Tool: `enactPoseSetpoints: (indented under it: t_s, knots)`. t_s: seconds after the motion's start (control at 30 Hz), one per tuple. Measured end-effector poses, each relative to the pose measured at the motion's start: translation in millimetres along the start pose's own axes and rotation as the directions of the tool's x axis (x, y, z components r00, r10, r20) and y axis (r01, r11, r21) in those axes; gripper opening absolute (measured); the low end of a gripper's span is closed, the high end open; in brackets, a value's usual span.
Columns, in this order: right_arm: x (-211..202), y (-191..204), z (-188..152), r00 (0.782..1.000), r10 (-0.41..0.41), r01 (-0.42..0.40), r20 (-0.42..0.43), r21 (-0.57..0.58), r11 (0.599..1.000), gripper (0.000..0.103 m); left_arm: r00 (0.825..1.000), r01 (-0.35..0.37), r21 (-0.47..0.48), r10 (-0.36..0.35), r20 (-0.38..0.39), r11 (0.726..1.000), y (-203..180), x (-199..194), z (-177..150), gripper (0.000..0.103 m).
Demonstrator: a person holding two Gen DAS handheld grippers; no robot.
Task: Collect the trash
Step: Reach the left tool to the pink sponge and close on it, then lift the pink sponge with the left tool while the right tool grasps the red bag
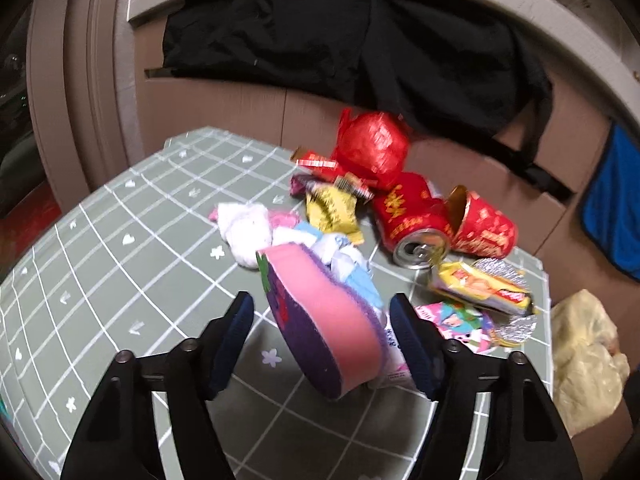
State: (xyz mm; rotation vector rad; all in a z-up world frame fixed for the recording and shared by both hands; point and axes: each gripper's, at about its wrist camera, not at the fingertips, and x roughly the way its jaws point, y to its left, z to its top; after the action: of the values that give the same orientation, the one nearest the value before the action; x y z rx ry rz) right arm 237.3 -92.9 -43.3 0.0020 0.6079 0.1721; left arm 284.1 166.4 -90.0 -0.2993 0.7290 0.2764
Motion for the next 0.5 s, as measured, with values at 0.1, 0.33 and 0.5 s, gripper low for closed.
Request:
enactPoseSetpoints:
  t_s: [0.1,0.33,0.5]
  knots:
    - [-0.7,-7.6,-0.9,1.0,-0.008,0.008,0.005,-0.001,1.0,0.084,0.999,0.007,-0.012,-0.008,-0.045,1.0,3.6,9.5,-2.5,0.058]
    - [-1.1,-4.8,13.5,1.0,0.017,-0.016,0.024,-0.049,0.999,0.084,0.998,0.065,0.025,-0.065,0.001,0.998,25.3,-19.7,8.0,0.034]
    - [10.7,34.6,43.9,0.995,0.088,-0.083,0.041,-0.114,0.99,0.084,0.991,0.08,0.068,-0.087,0.097,0.994,53.5,-46.9,24.0,0.034]
